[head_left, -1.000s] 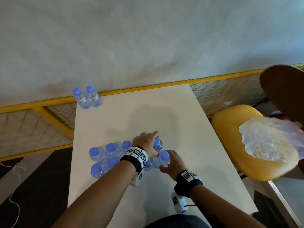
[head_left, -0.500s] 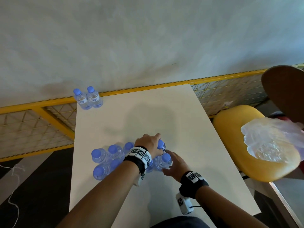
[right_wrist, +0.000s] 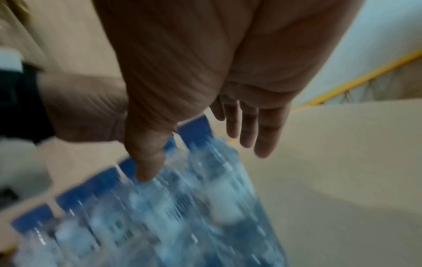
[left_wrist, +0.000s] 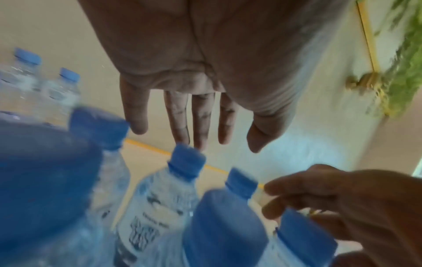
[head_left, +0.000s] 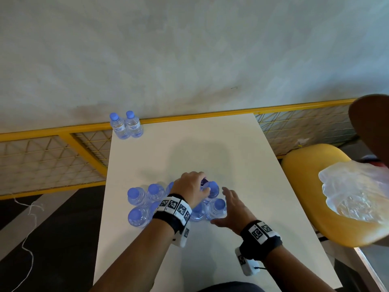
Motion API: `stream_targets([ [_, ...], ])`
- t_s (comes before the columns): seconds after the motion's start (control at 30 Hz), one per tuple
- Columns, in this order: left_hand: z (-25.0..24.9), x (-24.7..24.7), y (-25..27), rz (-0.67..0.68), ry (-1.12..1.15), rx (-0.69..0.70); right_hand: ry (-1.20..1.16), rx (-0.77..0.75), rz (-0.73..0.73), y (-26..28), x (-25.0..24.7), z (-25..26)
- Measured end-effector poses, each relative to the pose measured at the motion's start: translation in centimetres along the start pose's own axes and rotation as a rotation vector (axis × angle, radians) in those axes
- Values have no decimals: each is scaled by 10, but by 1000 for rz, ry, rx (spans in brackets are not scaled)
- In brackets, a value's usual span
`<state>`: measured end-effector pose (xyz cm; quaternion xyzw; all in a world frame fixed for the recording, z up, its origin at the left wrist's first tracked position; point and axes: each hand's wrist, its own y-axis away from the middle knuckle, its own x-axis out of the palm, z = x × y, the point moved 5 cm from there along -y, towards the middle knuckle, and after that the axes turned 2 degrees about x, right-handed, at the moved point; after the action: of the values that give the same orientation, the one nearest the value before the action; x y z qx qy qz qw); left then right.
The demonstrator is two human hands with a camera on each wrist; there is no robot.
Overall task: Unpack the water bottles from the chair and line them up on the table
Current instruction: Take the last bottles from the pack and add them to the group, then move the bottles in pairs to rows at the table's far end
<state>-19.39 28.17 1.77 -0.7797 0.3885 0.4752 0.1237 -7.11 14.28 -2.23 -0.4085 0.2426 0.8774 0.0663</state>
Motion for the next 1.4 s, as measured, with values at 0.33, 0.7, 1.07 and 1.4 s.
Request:
stream_targets([
  [0.33,125,-65,73,-49,-101,-400,343,-655,-148,32,10,167],
  [0.7,174,-77,97,67,-6,-279,839,-733,102,5,117,264],
  [1.07,222,-98,79,-28,-140,-324,617,-549,154,-45,81,286],
  [1.4,250,-173,-8,-206,-158,-282,338,-339,-10,-171,-9,332],
])
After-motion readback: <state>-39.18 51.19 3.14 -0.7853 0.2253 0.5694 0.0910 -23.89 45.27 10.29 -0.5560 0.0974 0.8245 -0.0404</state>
